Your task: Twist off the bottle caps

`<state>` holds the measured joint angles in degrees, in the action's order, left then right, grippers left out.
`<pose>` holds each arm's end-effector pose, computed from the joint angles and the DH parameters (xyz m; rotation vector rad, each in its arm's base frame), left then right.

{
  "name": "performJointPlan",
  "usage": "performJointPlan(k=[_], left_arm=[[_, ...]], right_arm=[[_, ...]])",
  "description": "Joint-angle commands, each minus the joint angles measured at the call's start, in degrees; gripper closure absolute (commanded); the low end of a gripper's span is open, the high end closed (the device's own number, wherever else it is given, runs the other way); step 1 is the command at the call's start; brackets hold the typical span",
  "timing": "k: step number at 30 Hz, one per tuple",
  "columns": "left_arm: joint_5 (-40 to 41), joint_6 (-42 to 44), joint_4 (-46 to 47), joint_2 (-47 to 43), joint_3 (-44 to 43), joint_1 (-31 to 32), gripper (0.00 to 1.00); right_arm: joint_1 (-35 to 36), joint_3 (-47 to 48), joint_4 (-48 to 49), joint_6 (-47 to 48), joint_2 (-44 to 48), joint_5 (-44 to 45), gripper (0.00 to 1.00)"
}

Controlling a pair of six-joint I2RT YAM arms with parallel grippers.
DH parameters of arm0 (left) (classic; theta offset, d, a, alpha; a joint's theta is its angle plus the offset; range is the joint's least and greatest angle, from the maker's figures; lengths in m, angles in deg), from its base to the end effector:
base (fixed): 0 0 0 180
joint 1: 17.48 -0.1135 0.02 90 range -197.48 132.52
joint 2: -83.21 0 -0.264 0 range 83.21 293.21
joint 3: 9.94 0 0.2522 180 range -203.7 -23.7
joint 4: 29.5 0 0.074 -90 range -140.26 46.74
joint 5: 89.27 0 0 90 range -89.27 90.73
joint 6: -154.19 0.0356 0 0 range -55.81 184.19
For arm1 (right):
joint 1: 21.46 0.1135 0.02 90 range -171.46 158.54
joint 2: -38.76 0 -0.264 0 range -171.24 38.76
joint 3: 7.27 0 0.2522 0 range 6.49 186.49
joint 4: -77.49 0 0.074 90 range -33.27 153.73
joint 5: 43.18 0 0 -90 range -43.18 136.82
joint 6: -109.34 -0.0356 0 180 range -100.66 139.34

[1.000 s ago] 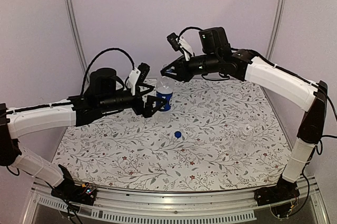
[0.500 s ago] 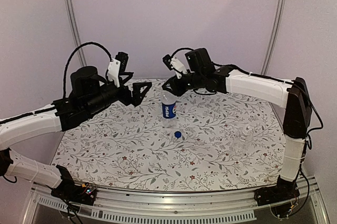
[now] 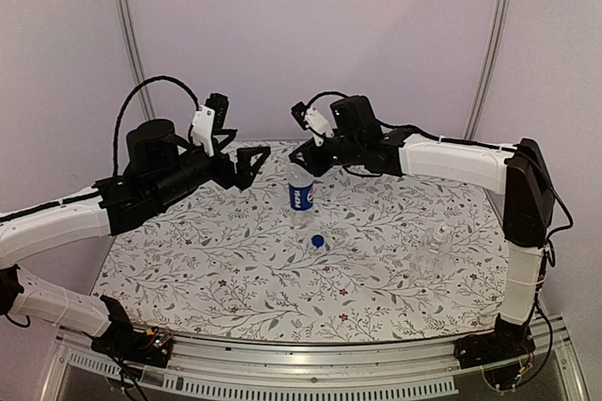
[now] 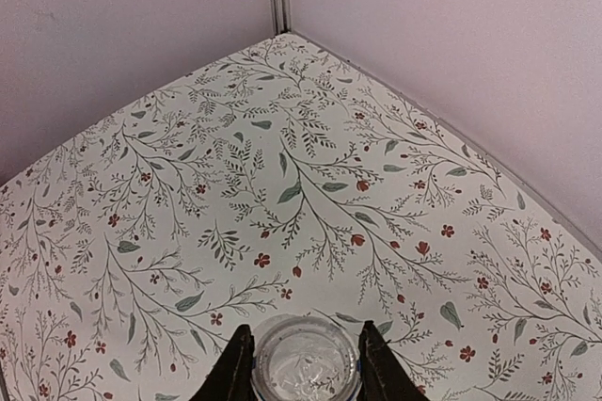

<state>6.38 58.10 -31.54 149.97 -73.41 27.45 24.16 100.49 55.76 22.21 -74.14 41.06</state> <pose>0.1983 -0.1928 0.3314 0.4919 1.6247 -0.5898 0.3272 0.3395 0.2846 -0.9146 1.8739 0.5643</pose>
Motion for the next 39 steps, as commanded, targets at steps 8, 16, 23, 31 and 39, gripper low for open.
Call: performJointPlan(k=[8,16,23,31,39], left_arm=[[-0.29,-0.18,1.27,0.58,0.54,-0.45,0.00],[-0.55,-0.22,1.15,0.65,0.49,-0.45,0.00],[-0.84,-0.09,1.02,0.83,0.41,-0.45,0.00],[-1.91,-0.12,0.61,0.93,-0.09,-0.45,0.00],[-5.19,-0.45,-1.65,3.89,-2.65,-0.45,0.00]], right_arm=[[-0.01,-4.87,2.38,0.86,0.83,1.11,0.69],[-0.01,-4.71,0.84,0.82,2.87,1.42,0.35],[-0.01,-5.06,-0.96,-0.04,6.12,2.19,0.11],[-0.01,-10.05,-10.38,-5.64,16.32,8.37,0.01],[0.43,-17.95,-29.27,-16.33,33.36,19.63,0.01]])
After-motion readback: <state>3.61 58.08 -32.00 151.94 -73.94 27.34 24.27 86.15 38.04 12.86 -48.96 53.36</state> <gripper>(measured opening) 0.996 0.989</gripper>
